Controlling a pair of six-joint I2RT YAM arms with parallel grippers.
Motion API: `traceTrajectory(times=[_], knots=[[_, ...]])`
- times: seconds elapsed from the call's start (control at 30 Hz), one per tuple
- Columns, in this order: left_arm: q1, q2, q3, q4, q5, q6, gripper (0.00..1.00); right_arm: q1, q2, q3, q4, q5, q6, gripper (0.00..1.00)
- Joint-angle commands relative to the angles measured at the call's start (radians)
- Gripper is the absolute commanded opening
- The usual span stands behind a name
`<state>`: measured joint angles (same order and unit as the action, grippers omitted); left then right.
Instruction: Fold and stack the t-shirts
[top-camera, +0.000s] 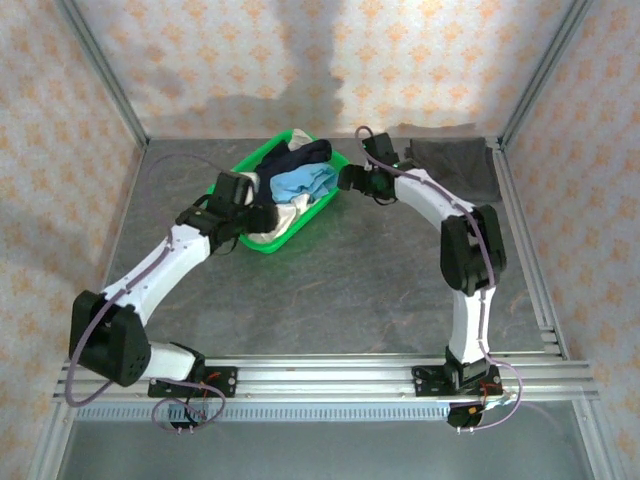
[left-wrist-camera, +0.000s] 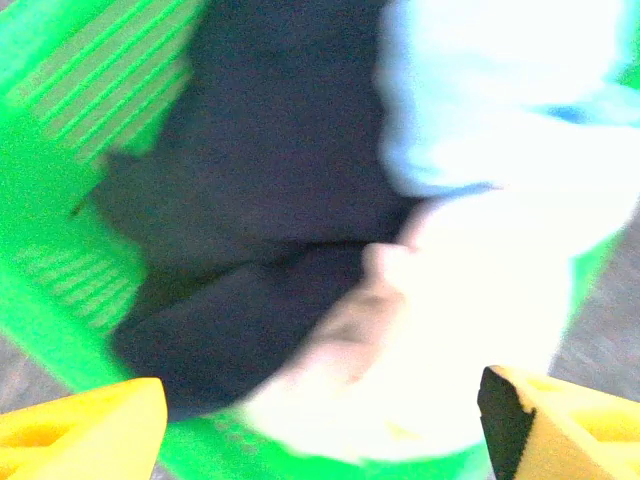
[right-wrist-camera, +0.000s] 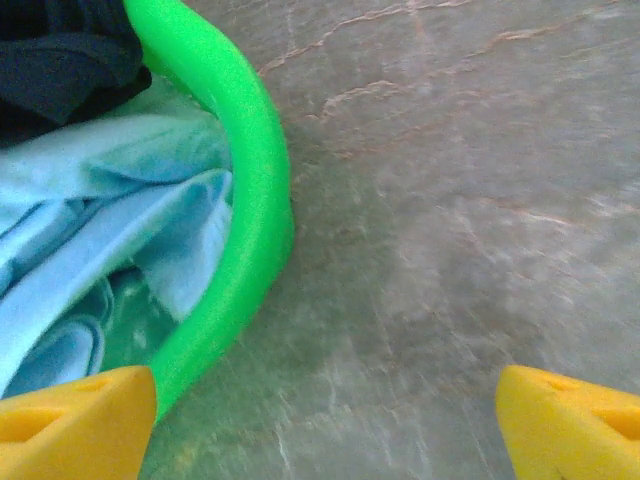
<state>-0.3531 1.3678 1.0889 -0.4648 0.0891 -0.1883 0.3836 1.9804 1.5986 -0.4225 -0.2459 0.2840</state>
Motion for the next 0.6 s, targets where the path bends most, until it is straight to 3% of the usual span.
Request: traceTrajectory(times=[0.0,0.1,0.37,0.57], knots=[[-0.084,0.071,0.055,-0.082,-0.029,0.219,0.83,-0.014,-0.129,-0.076,0.038,0.102,0.053,0.9],[-0.136,0.195,0.128,-0.123,-0.047,0.283,0.8,-0.038,-0.203,-0.172,0.072,0.106,0.081,0.92],[-0.13,0.421,0.301,-0.183,-0.121,0.309,0.74,-0.079,-0.31,-0.326,0.122,0.085,0.089,0.93],[-0.012,0.449,0.353,-0.218,-0.163,0.219,0.39,-0.088,-0.31,-0.337,0.125,0.078,0.086,0.93]])
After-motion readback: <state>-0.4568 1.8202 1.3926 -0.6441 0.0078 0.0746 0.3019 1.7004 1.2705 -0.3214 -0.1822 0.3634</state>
